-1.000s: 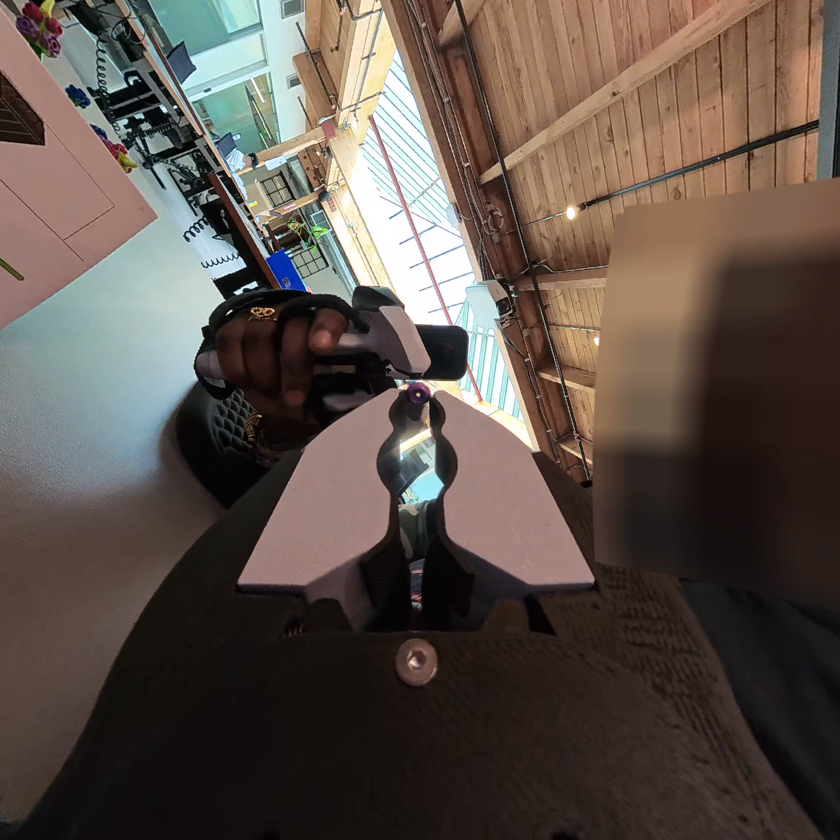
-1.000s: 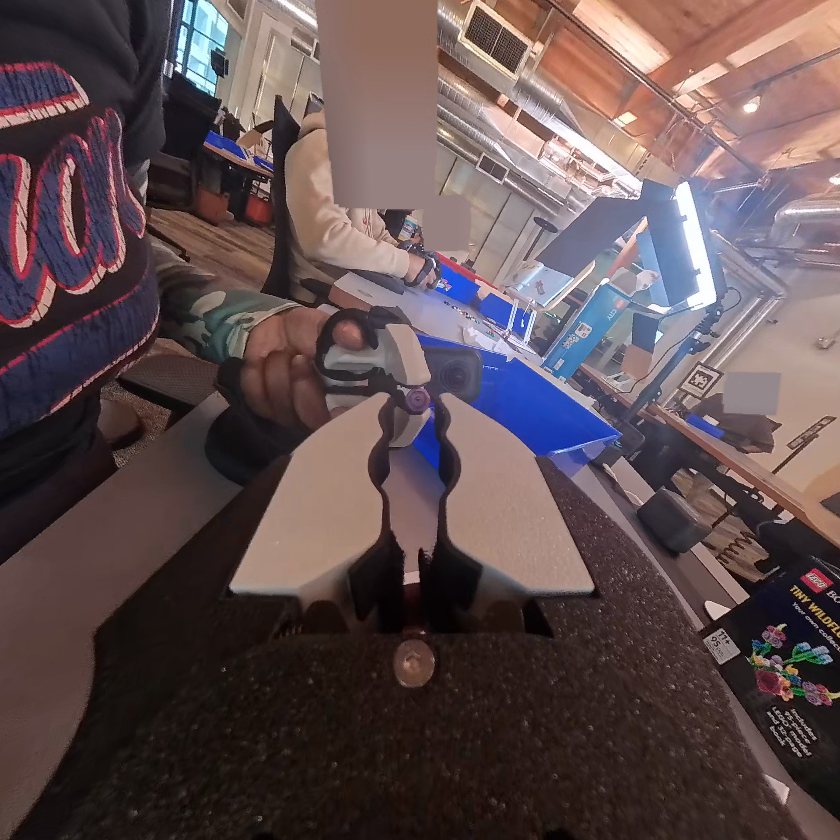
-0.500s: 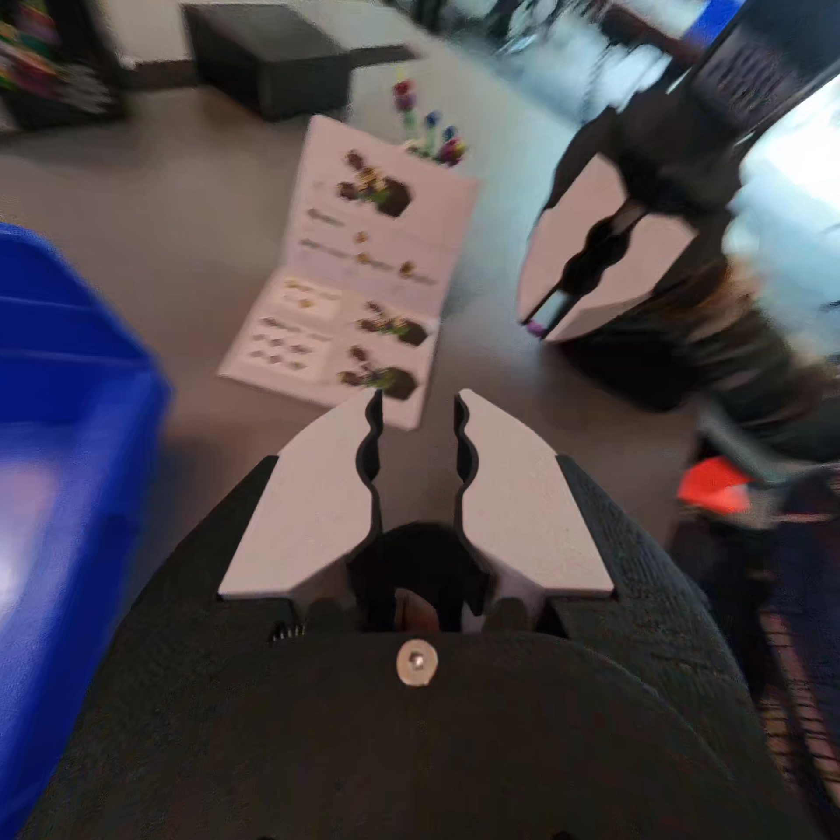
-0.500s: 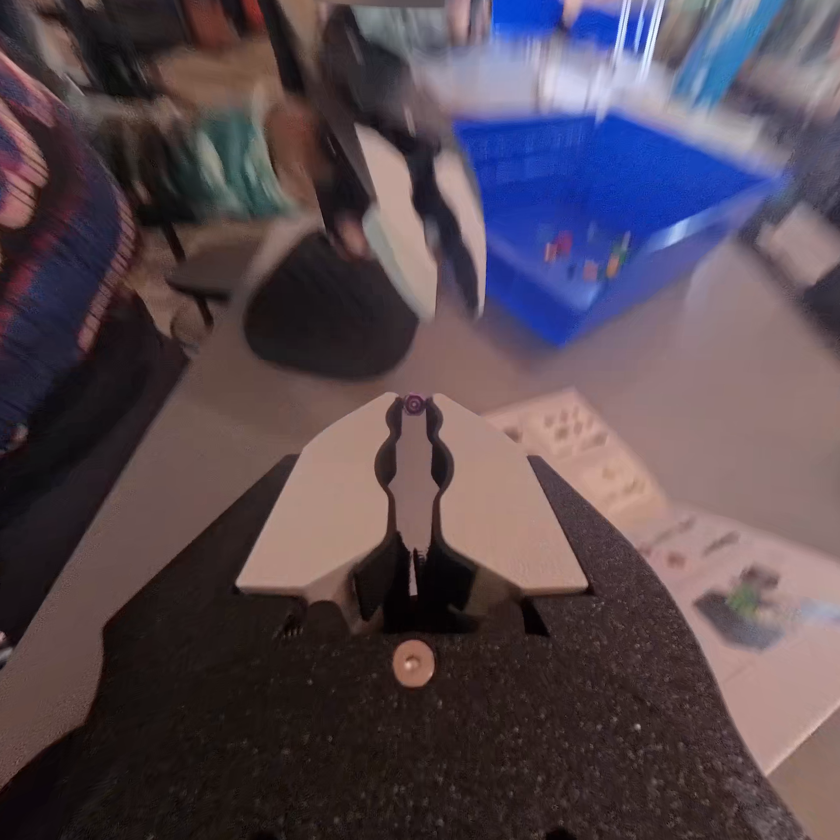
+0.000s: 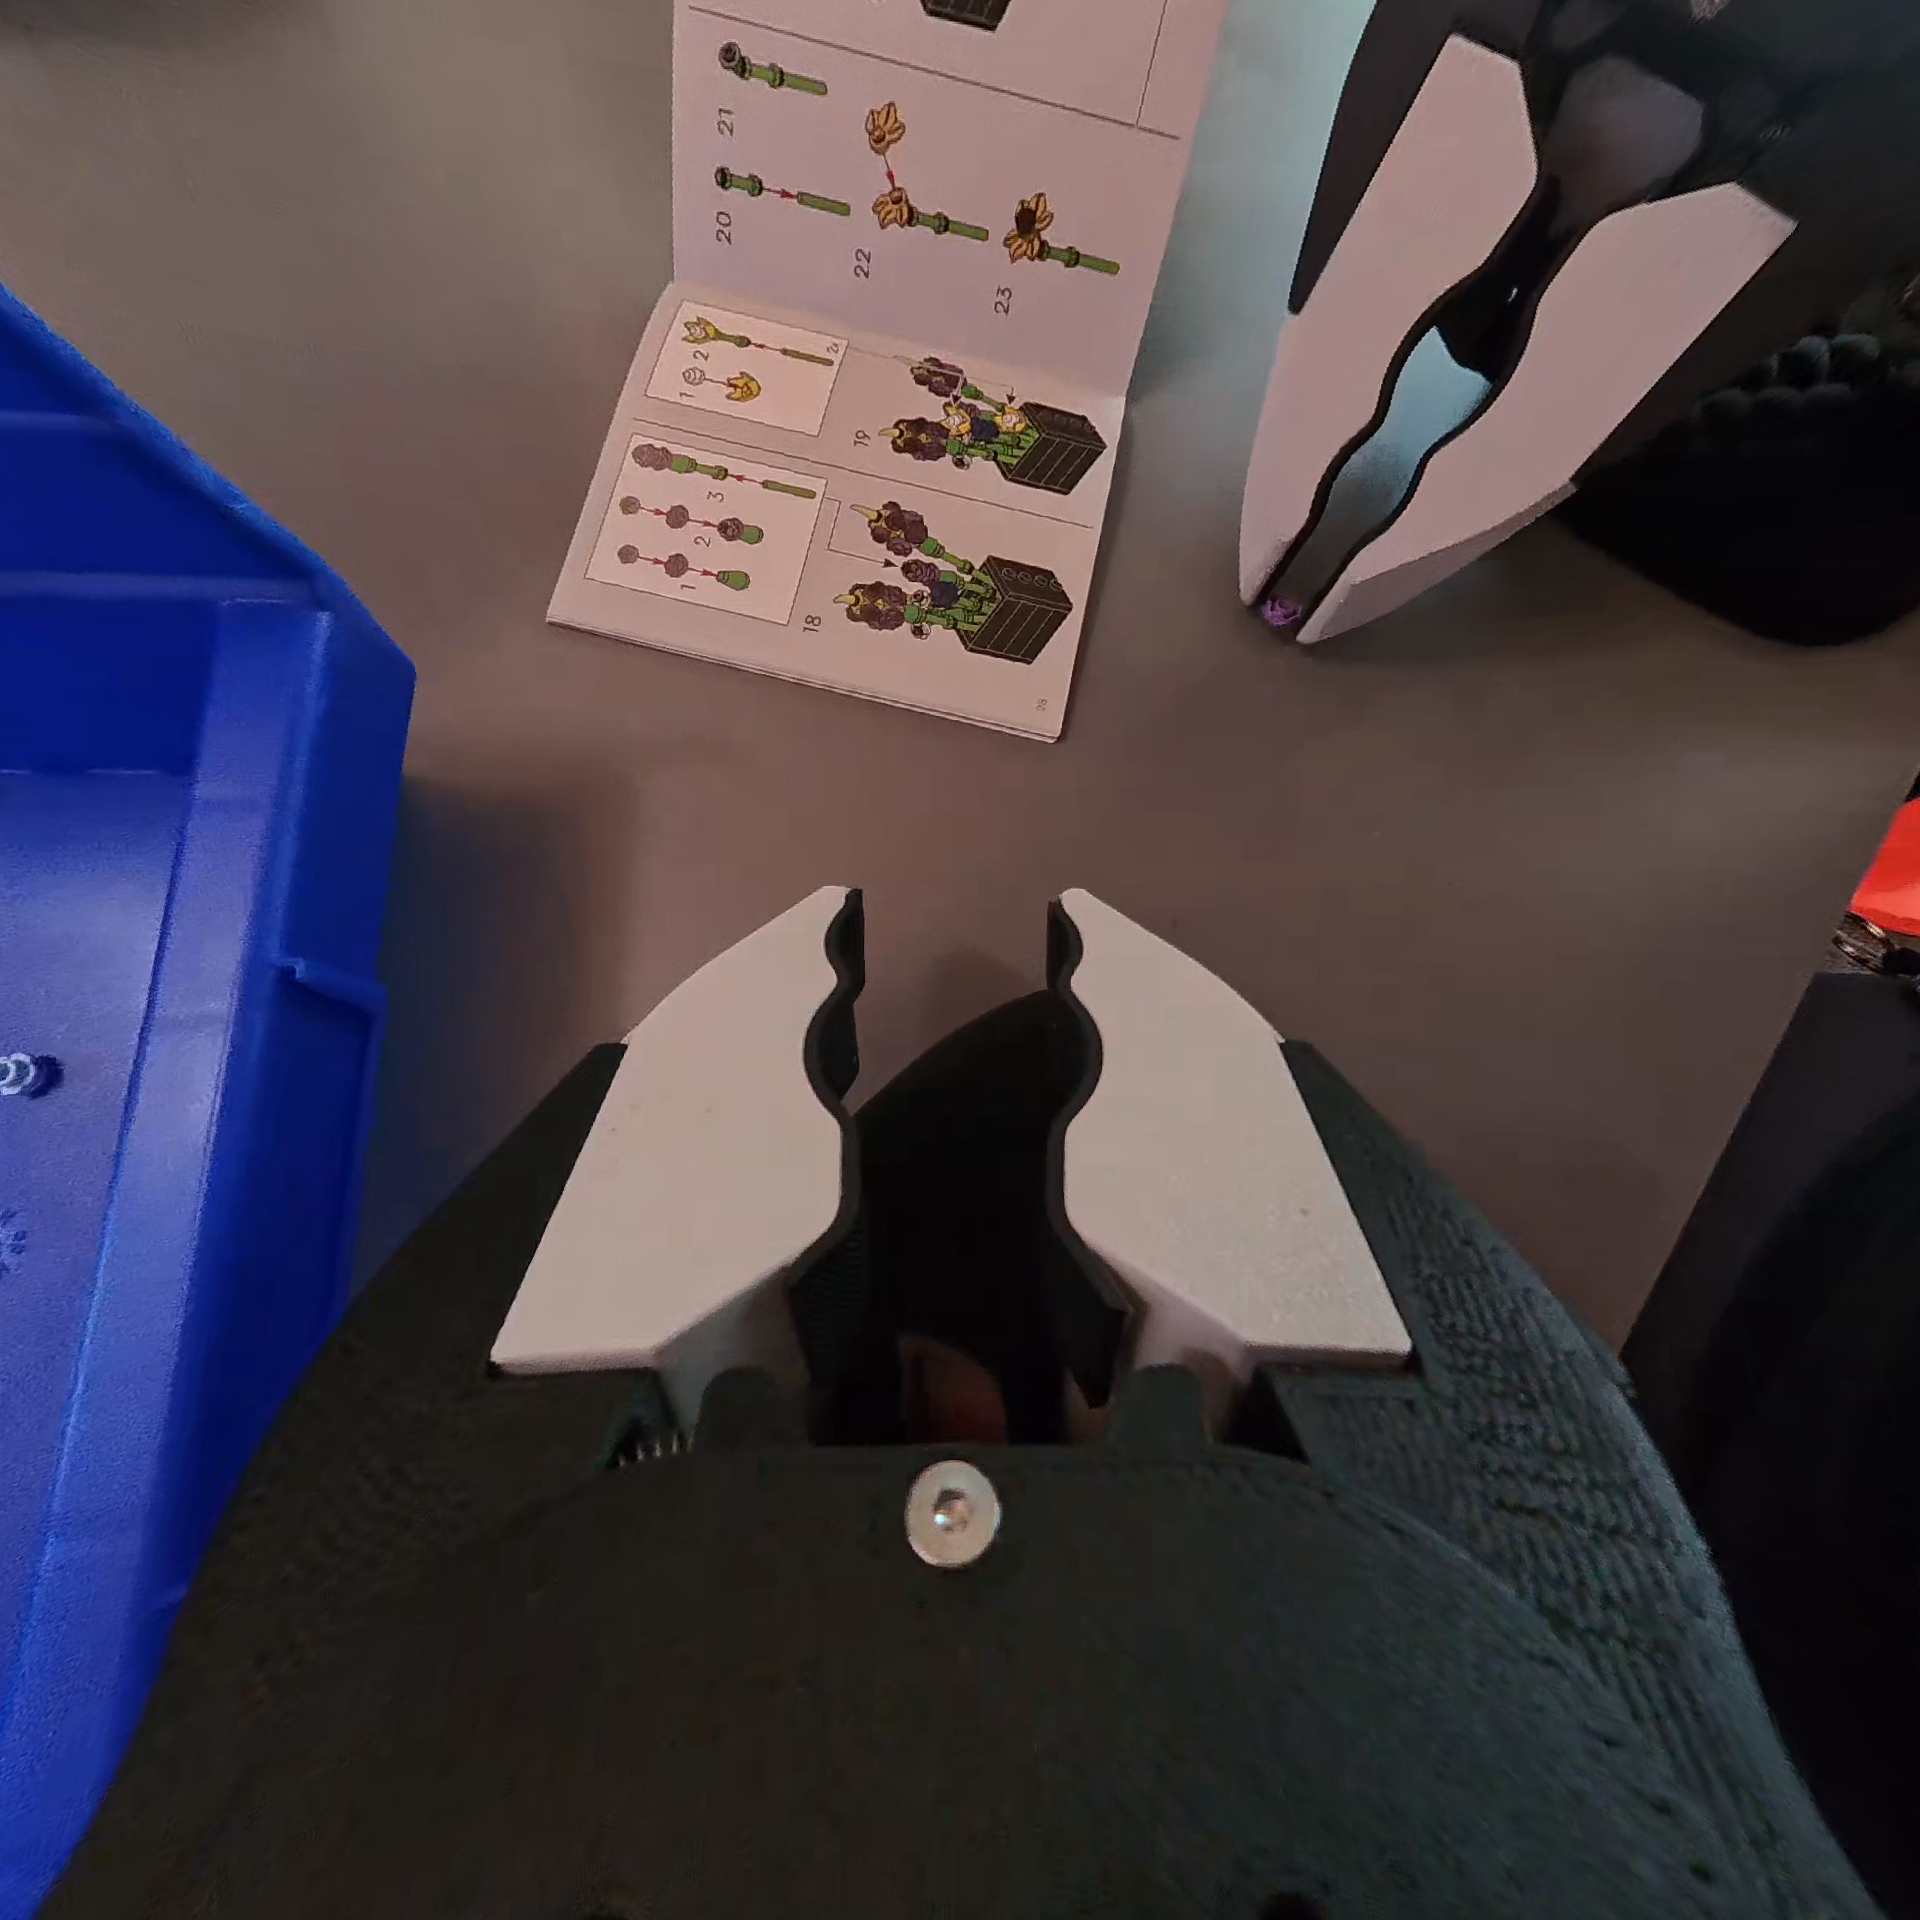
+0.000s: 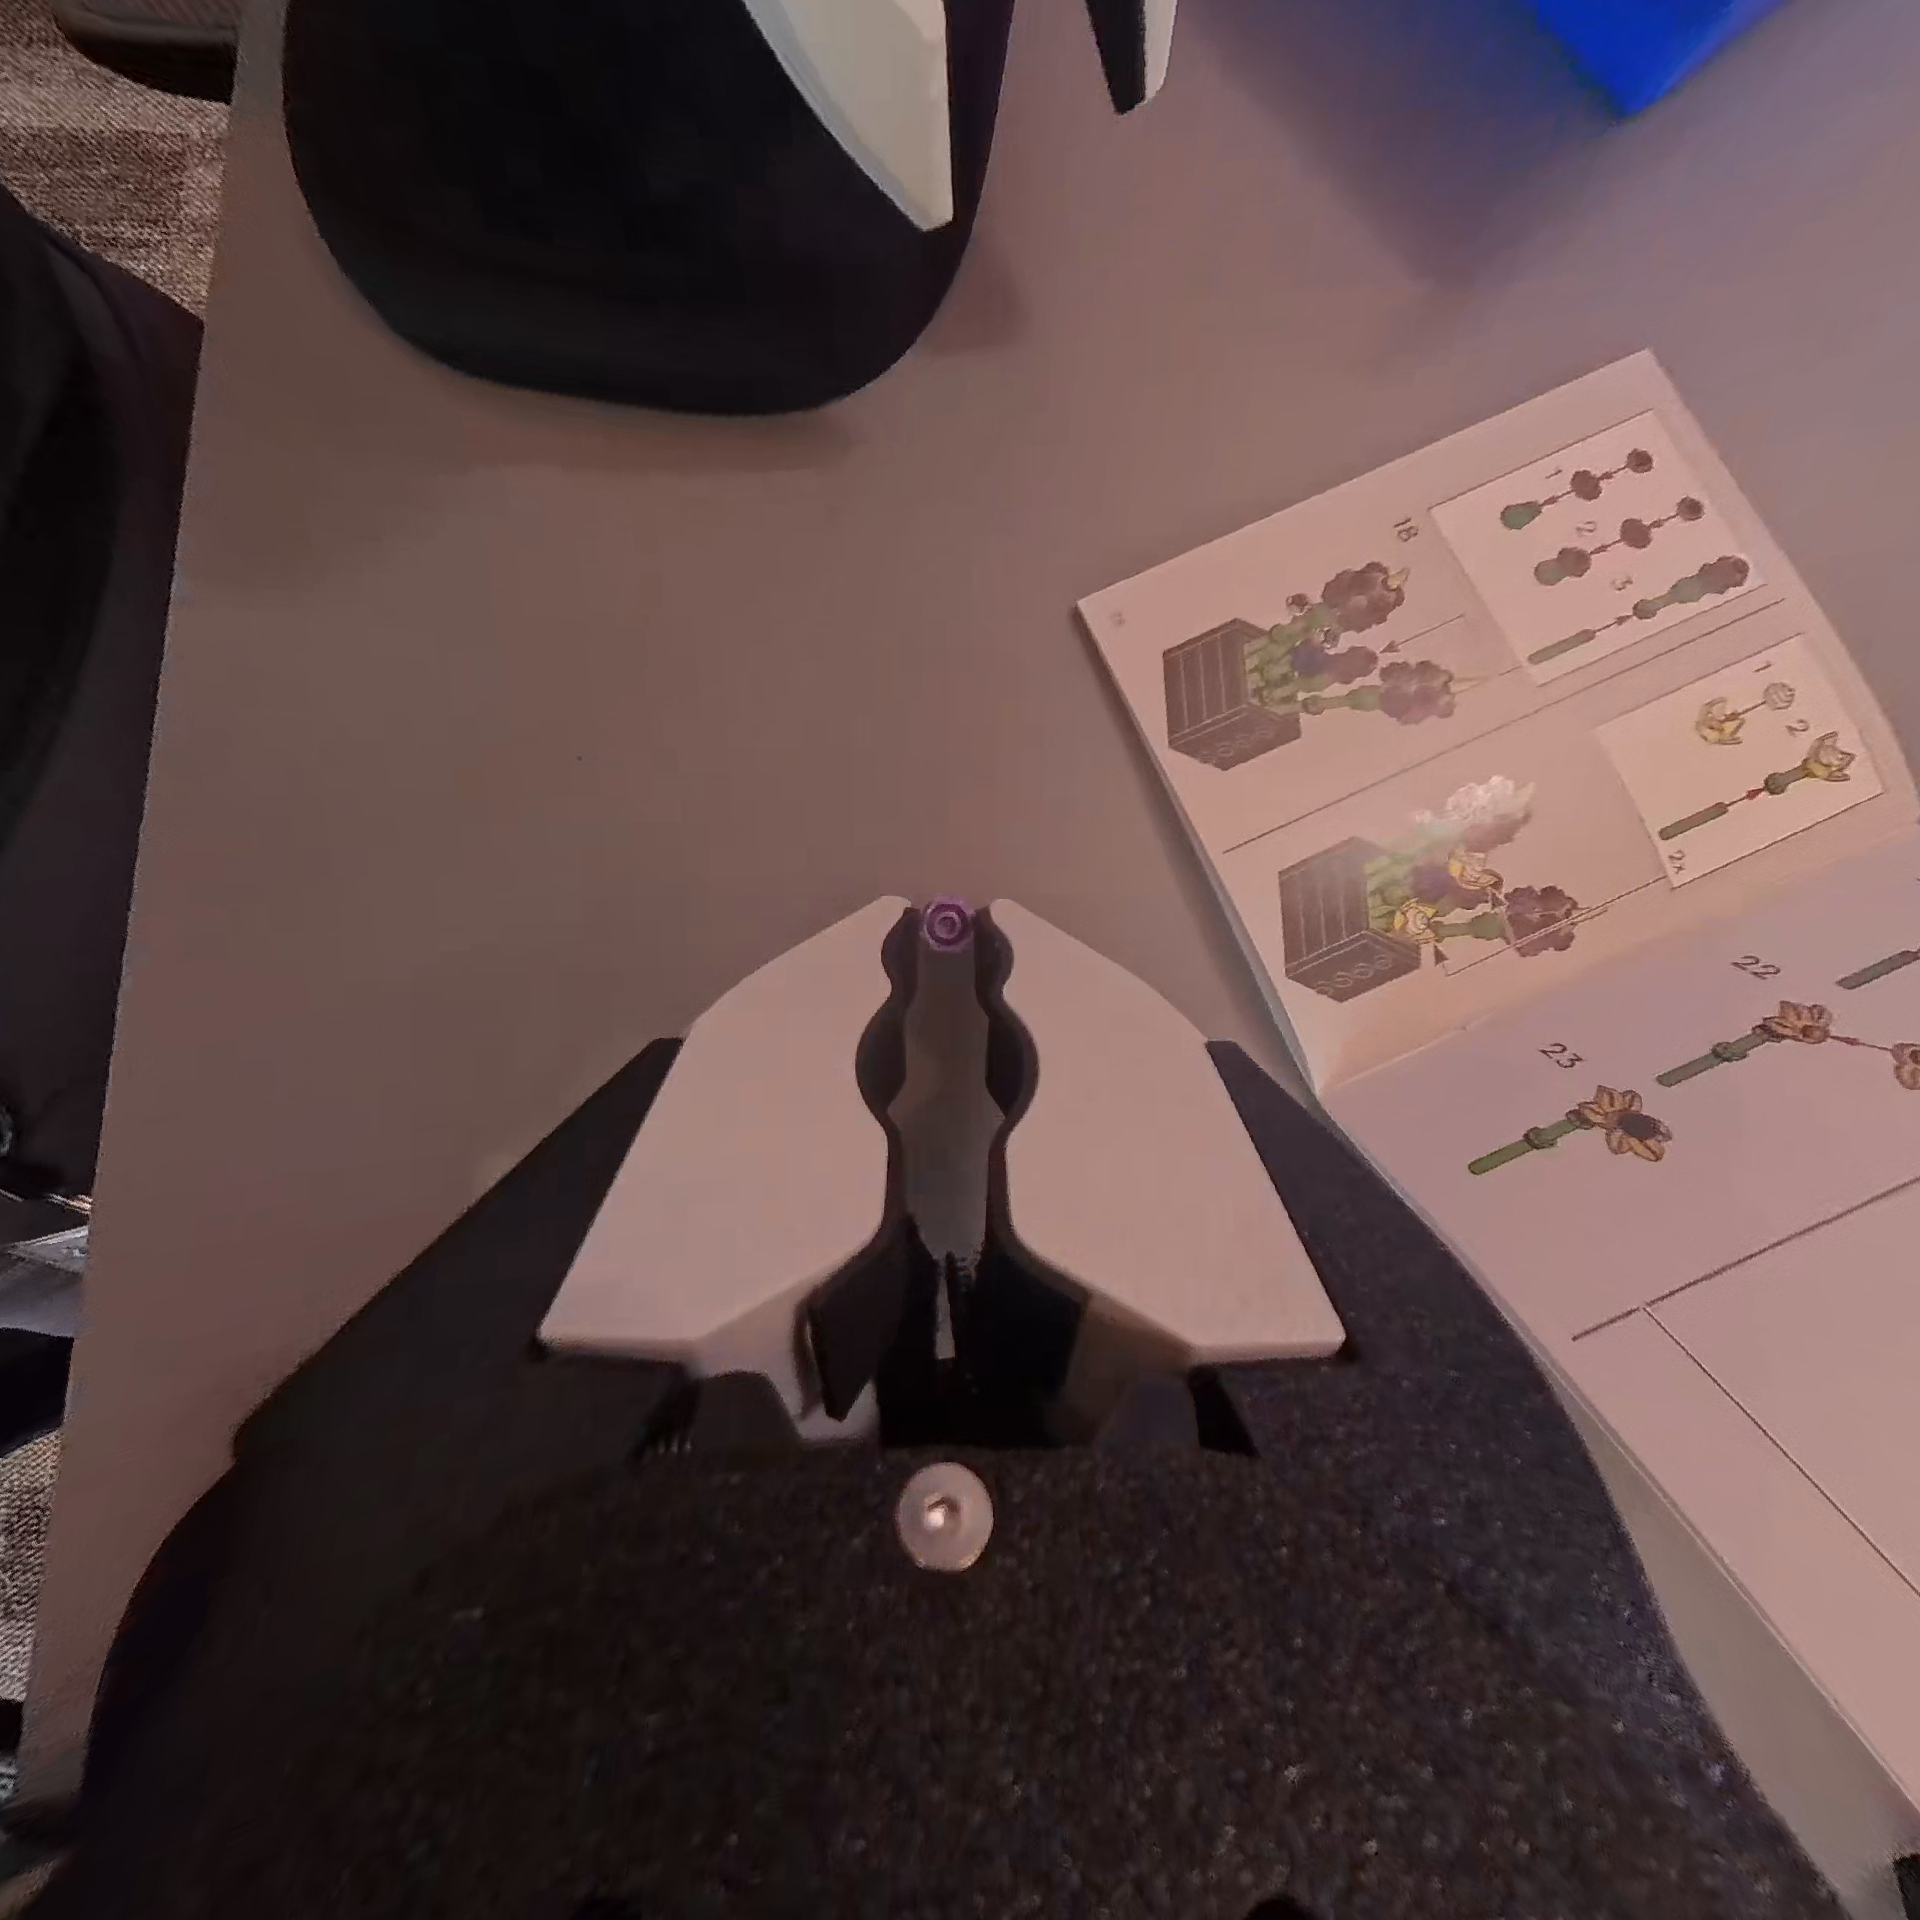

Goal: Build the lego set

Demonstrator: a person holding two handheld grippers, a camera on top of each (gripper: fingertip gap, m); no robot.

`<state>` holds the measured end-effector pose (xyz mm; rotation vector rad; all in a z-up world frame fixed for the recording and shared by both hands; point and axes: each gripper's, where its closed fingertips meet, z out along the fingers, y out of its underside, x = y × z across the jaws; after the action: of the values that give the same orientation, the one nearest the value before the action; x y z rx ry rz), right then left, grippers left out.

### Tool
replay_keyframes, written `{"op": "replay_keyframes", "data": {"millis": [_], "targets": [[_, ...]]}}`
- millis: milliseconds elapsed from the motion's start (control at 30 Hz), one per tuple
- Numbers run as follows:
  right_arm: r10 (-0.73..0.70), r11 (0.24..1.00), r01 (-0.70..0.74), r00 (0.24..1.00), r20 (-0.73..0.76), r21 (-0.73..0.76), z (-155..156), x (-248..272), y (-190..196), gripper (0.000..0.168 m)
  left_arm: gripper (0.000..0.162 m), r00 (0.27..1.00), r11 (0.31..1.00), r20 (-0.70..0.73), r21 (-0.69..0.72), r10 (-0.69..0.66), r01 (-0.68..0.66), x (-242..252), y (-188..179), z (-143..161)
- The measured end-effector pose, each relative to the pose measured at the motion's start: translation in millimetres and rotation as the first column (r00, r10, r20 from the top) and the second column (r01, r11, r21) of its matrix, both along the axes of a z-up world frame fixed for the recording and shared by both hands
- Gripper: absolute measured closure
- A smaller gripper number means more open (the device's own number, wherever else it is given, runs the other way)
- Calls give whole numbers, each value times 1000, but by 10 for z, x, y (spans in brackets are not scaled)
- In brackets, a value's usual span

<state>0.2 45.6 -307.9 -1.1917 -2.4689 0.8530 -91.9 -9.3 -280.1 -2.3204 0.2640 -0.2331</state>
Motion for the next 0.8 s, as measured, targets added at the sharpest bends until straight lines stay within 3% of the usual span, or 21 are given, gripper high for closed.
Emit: {"op": "replay_keyframes", "data": {"millis": [533,667,800], "targets": [[12,997,-15,999,-44,-73,38,-42,-43,153,127,1000,1000,11,-1,10,-10,-34,-17,-26],[0,988,-32,979,-205,-152,277,-155,-72,145,127,1000,1000,5,14,4,-4,-25,-34,26],[-108,955,-50,861,-498,-292,790,-302,-30,142,127,1000,999,12,54,-2,2,-27,-47,172]]}}
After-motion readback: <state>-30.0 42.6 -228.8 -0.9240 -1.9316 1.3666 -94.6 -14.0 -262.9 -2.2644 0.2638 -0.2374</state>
